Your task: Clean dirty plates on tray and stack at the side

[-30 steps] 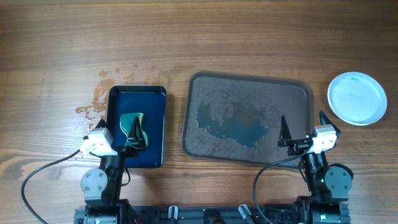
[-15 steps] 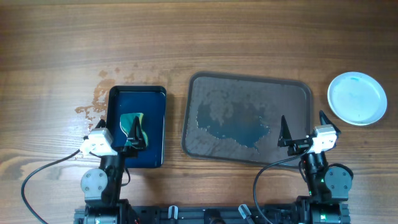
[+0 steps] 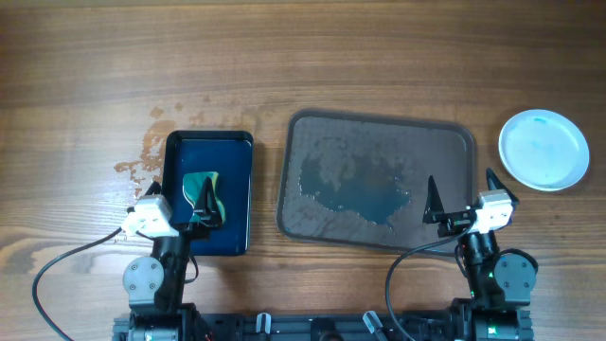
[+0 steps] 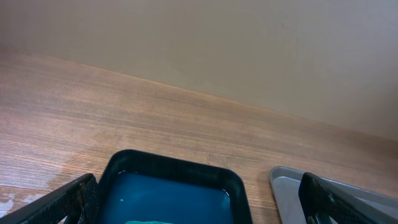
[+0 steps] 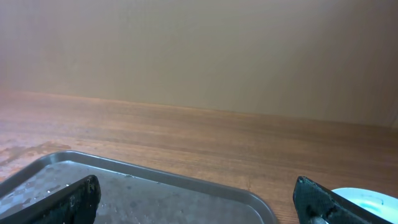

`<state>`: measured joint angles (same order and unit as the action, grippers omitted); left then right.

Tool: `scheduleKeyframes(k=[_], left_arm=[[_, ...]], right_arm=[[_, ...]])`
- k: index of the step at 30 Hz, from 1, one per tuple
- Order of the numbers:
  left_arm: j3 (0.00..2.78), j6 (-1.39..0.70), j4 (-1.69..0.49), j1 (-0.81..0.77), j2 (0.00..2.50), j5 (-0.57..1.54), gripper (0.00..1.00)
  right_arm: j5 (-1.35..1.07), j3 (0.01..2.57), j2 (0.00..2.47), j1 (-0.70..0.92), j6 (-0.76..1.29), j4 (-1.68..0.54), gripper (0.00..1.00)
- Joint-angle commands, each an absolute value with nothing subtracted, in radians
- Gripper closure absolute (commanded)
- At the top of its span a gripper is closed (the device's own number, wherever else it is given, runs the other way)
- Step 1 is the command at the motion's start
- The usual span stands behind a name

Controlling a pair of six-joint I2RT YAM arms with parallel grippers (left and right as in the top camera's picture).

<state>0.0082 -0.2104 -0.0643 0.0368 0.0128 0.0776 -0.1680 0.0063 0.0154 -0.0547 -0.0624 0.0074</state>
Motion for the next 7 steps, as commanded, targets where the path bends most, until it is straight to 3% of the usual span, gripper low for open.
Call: scheduleKeyframes(k=[1, 7], left_arm=[[0.006, -0.190, -0.069, 0.043, 0.004, 0.104, 0.00], [0.006, -0.190, -0.069, 0.043, 0.004, 0.104, 0.00]], right_arm=[[-0.177, 0.005, 0.005, -0.050, -0.072, 0.013, 0.00], [-0.177, 0.005, 0.005, -0.050, -0.072, 0.013, 0.00]])
